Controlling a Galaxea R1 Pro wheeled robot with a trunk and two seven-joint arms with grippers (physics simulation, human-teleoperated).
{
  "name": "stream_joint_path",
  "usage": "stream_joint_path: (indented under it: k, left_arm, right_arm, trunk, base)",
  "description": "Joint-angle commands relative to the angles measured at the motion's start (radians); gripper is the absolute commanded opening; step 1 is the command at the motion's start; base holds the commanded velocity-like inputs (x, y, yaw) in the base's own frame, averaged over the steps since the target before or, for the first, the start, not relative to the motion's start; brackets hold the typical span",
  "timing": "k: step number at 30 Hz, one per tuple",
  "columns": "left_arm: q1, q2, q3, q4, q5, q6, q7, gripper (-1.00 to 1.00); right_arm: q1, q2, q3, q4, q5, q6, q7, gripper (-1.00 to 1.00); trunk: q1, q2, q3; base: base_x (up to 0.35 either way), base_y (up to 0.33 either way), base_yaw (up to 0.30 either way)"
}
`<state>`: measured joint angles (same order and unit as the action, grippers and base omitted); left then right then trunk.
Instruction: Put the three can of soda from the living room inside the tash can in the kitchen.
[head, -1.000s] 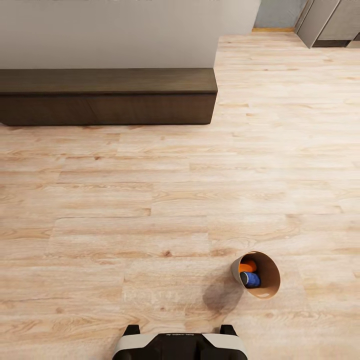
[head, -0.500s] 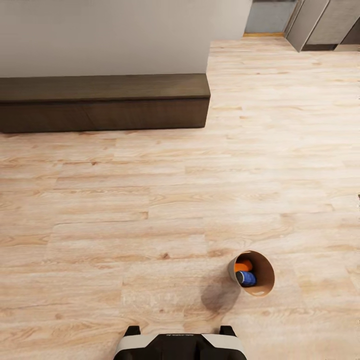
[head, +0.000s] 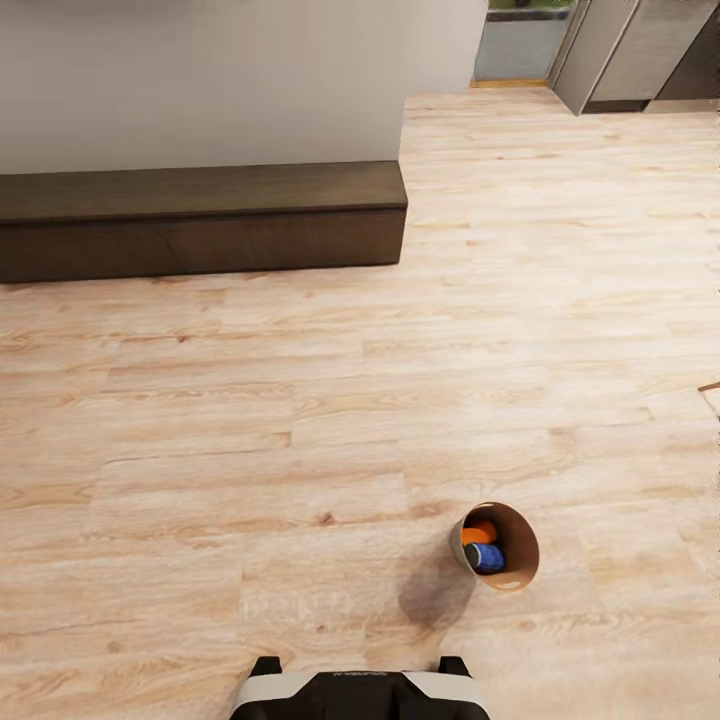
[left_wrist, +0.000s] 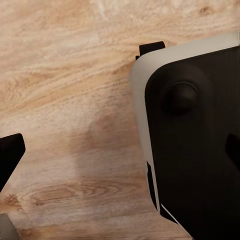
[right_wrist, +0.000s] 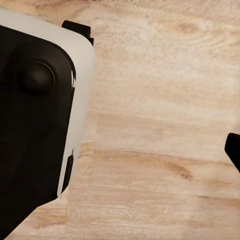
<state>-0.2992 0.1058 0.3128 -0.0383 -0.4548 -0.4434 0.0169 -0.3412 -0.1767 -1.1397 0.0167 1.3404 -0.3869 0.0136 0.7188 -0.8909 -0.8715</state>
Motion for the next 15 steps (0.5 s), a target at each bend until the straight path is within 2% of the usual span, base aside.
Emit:
stream_joint_path:
  k: [1,9,15]
  left_arm:
    - [0.001,0.000,0.000,0.000,0.000,0.000,0.000,1.00]
    - [0.003,-0.002,0.000,-0.001,0.010,-0.003,0.001,1.00]
    - [0.003,-0.003,0.000,-0.002,0.012,-0.003,0.001,1.00]
  right_arm:
    - [0.000,0.000,0.000,0.000,0.000,0.000,0.000,1.00]
    - [-0.001,0.002,-0.001,-0.001,0.000,0.000,-0.001,1.00]
    - [-0.001,0.002,-0.001,-0.001,-0.001,-0.001,-0.001,1.00]
  trunk:
    - [-0.004,0.007,0.005]
    - [-0.008,0.014,0.017]
    - [-0.031,0.056,0.042]
  base:
    - [0.000,0.000,-0.065]
    - [0.000,0.000,-0.035]
    - [0.000,0.000,-0.005]
